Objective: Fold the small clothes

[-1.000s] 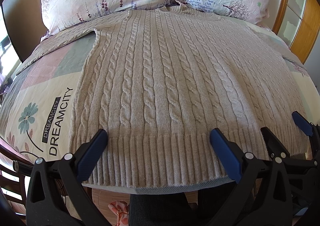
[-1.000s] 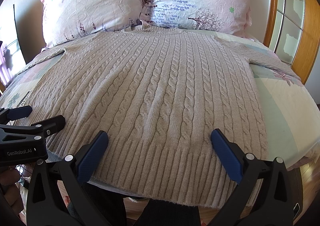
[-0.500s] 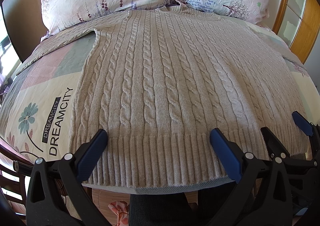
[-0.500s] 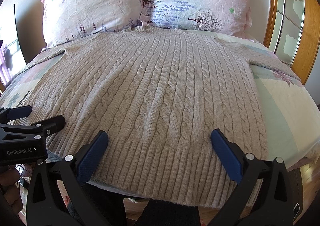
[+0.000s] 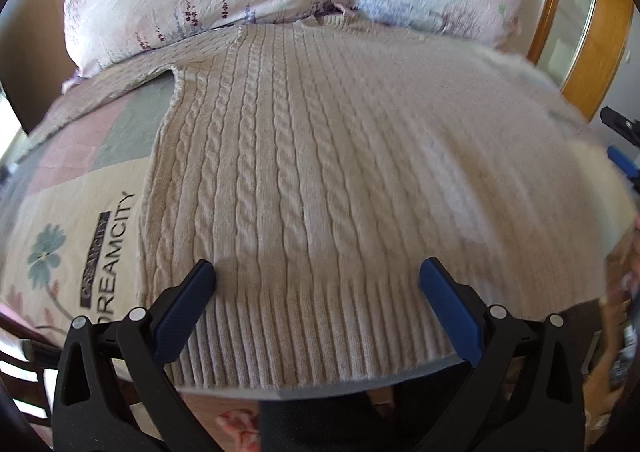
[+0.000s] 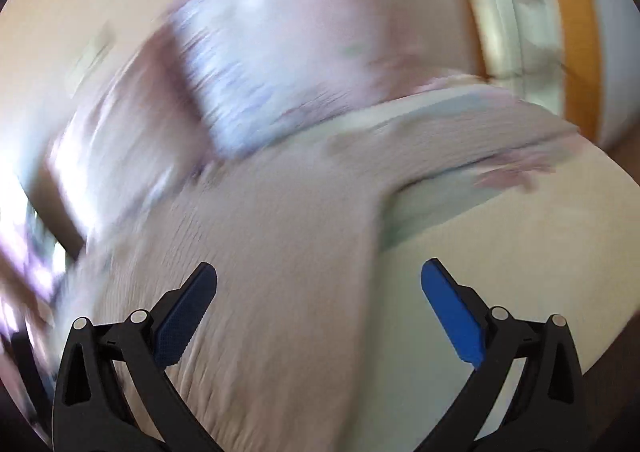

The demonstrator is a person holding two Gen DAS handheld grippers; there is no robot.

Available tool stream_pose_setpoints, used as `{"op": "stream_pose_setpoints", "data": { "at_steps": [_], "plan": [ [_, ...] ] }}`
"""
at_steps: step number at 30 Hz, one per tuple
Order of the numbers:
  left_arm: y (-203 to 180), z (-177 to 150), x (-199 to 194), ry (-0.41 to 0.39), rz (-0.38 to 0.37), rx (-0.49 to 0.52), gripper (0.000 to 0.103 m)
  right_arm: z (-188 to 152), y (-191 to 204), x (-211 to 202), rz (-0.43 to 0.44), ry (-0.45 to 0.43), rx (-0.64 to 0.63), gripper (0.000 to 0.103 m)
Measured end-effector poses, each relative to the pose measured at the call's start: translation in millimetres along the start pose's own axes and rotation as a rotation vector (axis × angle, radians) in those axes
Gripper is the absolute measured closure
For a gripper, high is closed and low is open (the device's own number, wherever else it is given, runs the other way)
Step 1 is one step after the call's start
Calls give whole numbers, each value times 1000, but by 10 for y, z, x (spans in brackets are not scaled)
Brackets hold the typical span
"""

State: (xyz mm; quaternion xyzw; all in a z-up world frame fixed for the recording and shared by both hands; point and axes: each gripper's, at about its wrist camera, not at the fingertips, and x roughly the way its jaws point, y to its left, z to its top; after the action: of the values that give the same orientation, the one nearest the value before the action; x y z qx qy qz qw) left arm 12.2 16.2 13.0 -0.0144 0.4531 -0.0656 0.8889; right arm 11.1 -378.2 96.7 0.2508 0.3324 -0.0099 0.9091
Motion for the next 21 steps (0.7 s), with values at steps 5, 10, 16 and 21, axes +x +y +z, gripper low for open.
{"op": "stream_pose_setpoints", "data": {
  "at_steps": [5,10,16,21],
  "plan": [
    [687,322,-89,-167,-267,-254,2,854,-1233,287,-143,-55,356,45],
    [1120,659,-44,-242,-242,-297,2,1191,-2081,728,-266,-19,614,48],
    [1509,947,102,-223,-67,-266,2,1347,-2314,1055,-273,-54,686,56],
    [2005,952,125,-228,47,-337,2,1309,-2411,1052,-282,-73,731,94]
  ]
}}
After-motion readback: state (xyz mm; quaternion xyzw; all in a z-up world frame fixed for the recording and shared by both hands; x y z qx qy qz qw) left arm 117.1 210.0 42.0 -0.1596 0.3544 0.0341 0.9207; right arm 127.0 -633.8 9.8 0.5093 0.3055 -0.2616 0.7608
